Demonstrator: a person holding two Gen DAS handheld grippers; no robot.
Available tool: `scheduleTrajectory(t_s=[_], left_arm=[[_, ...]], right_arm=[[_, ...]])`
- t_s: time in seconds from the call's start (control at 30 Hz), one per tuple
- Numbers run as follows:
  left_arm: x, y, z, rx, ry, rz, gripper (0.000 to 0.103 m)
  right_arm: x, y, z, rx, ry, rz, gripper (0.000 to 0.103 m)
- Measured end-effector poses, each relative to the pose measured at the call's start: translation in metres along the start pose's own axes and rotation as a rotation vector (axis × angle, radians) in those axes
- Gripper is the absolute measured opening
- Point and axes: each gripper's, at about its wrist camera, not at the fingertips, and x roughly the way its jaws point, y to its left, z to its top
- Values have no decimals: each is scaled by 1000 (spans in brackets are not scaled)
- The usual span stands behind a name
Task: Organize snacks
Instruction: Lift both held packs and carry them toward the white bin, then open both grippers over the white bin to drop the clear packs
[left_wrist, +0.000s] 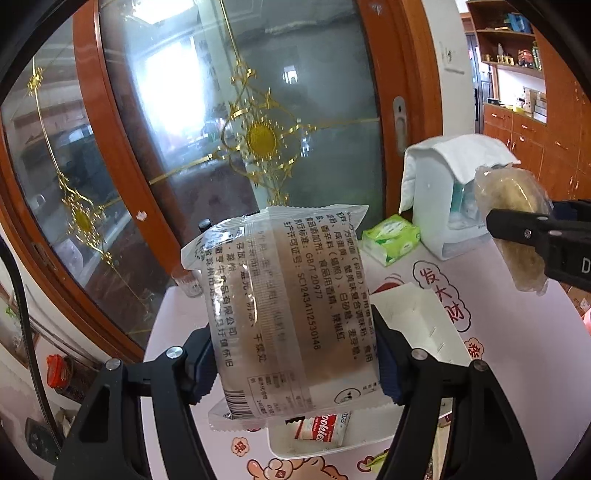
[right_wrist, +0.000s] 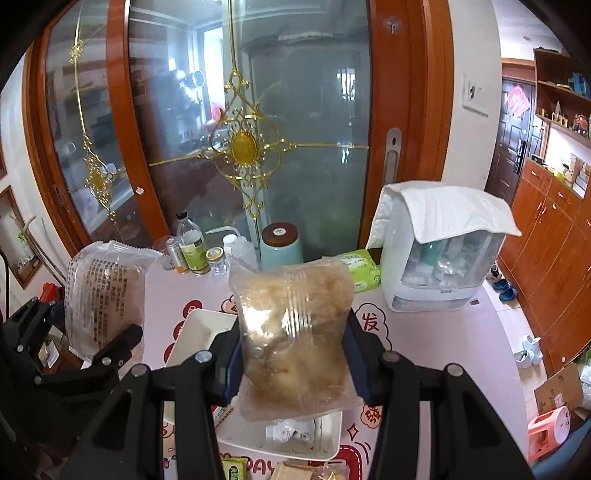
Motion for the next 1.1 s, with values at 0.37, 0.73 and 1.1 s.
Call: scheduleTrajectory(t_s=[0.37,0.73,1.1], left_arm=[[58,-9,-10,-25,99,-1,77],[71,-18,-26,48,117,52,101],[54,-17,-34,36,120,23,101]], right_arm=[[58,2,-10,-2,115,15,49],[89,8,-26,-23,191,37,59],[75,10,-31,-3,180,52,63]])
